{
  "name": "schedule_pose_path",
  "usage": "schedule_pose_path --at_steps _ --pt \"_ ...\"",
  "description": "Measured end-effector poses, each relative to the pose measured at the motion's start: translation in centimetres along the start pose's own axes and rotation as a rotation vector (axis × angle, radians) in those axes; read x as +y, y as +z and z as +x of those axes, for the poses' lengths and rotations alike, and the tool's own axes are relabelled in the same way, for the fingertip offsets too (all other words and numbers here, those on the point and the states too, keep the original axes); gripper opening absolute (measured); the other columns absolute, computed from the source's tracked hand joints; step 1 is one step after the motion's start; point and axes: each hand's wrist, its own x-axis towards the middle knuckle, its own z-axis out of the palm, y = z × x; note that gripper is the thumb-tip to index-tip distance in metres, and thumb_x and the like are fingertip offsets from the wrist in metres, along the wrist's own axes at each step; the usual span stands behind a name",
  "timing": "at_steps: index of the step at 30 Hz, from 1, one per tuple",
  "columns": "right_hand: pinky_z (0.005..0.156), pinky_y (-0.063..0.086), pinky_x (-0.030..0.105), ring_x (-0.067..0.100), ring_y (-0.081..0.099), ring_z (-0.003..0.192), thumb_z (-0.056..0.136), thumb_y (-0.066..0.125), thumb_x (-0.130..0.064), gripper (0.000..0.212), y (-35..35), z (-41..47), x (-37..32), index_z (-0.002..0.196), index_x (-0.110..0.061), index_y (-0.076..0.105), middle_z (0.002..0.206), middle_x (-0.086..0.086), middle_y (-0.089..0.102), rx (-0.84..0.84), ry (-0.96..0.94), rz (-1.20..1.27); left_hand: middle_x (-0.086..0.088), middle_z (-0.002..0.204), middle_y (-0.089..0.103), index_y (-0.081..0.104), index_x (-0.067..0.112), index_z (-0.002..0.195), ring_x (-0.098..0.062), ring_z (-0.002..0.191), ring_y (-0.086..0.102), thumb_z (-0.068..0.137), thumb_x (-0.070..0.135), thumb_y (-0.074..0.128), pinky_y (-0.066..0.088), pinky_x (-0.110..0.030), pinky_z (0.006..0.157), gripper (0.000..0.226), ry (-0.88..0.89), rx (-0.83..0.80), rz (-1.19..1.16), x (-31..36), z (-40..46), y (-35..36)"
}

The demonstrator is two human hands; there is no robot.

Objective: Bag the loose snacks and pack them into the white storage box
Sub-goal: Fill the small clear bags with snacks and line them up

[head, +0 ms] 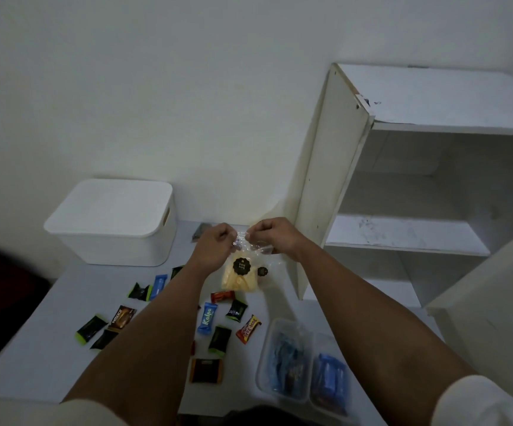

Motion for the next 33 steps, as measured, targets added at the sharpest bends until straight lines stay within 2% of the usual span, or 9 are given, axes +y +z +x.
schedule_pose_path --at_steps 3,6,11,14,19,25,28,31,33 --pt "0.081 0.058 0.033 0.013 0.073 0.085 0.084 0.080 -0.021 0.012 0.1 0.3 -0.6 0.094 -0.013 0.078 0.091 0.004 0.078 -0.014 -0.005 -0.076 -0.012 0.087 0.075 0.067 0.001 0.096 -0.019 0.079 0.071 0.102 0.014 0.053 0.053 -0.025 0.072 0.020 0.001 -0.056 0.031 0.1 0.2 0.3" --pt "0.080 0.057 0.032 0.010 0.070 0.078 0.085 0.078 -0.019 0.008 0.0 0.6 -0.9 0.091 -0.014 0.077 0.084 0.000 0.075 -0.035 -0.004 -0.140 -0.007 0.082 0.076 0.070 0.009 0.092 -0.018 0.078 0.071 0.103 0.020 0.052 0.054 -0.029 0.074 0.024 -0.015 -0.066 0.035 0.0 0.2 0.3" --pt "0.073 0.056 0.029 0.010 0.067 0.076 0.089 0.075 -0.024 0.010 0.2 0.8 -0.5 0.089 -0.014 0.075 0.080 -0.001 0.072 -0.093 -0.027 -0.206 -0.003 0.079 0.074 0.068 0.005 0.089 -0.015 0.078 0.074 0.105 0.022 0.048 0.057 -0.031 0.073 0.030 0.031 -0.081 0.135 -0.3 0.5 0.2" --pt "0.074 0.055 0.030 0.010 0.065 0.073 0.090 0.074 -0.023 0.015 0.5 0.9 -0.2 0.094 -0.009 0.074 0.080 0.001 0.070 -0.073 -0.047 -0.202 0.001 0.074 0.071 0.065 0.011 0.082 -0.017 0.078 0.074 0.104 0.021 0.050 0.057 -0.034 0.073 0.029 0.089 -0.076 0.224 -0.5 0.7 0.2" --pt "0.074 0.055 0.030 0.014 0.066 0.077 0.089 0.076 -0.021 0.018 0.5 0.7 0.3 0.099 -0.006 0.075 0.094 0.010 0.074 -0.036 -0.053 -0.168 -0.002 0.078 0.073 0.066 0.008 0.085 -0.013 0.074 0.070 0.104 0.022 0.050 0.050 -0.026 0.067 0.029 0.098 -0.023 0.290 -0.6 0.6 0.2" --pt "0.076 0.056 0.032 0.014 0.066 0.077 0.089 0.076 -0.023 0.011 0.3 0.8 0.8 0.091 -0.013 0.072 0.086 0.004 0.070 -0.053 -0.044 -0.165 0.001 0.075 0.071 0.066 0.008 0.083 -0.015 0.075 0.070 0.103 0.020 0.051 0.052 -0.029 0.070 0.028 0.099 -0.024 0.296 -0.7 0.6 0.5" --pt "0.074 0.056 0.033 0.014 0.065 0.073 0.089 0.076 -0.021 0.009 0.3 0.8 0.9 0.085 -0.015 0.071 0.082 0.003 0.070 -0.031 -0.075 -0.164 0.001 0.075 0.070 0.066 0.005 0.084 -0.011 0.072 0.068 0.104 0.020 0.051 0.047 -0.025 0.067 0.029 0.091 -0.018 0.288 -0.5 0.6 0.8" --pt "0.074 0.056 0.033 0.015 0.067 0.076 0.086 0.079 -0.022 0.009 0.0 0.6 1.0 0.085 -0.015 0.072 0.087 0.006 0.073 -0.020 -0.073 -0.162 -0.001 0.079 0.071 0.066 0.004 0.087 -0.006 0.071 0.066 0.104 0.020 0.050 0.044 -0.018 0.063 0.029 0.061 0.006 0.260 -0.5 0.5 0.6" --pt "0.074 0.055 0.035 0.015 0.067 0.075 0.086 0.079 -0.022 0.011 -0.2 0.5 1.3 0.085 -0.014 0.071 0.082 0.004 0.071 -0.032 -0.078 -0.181 -0.002 0.080 0.071 0.066 0.004 0.087 -0.006 0.071 0.066 0.104 0.020 0.050 0.043 -0.017 0.062 0.028 0.050 0.024 0.243 -0.5 0.5 0.2"
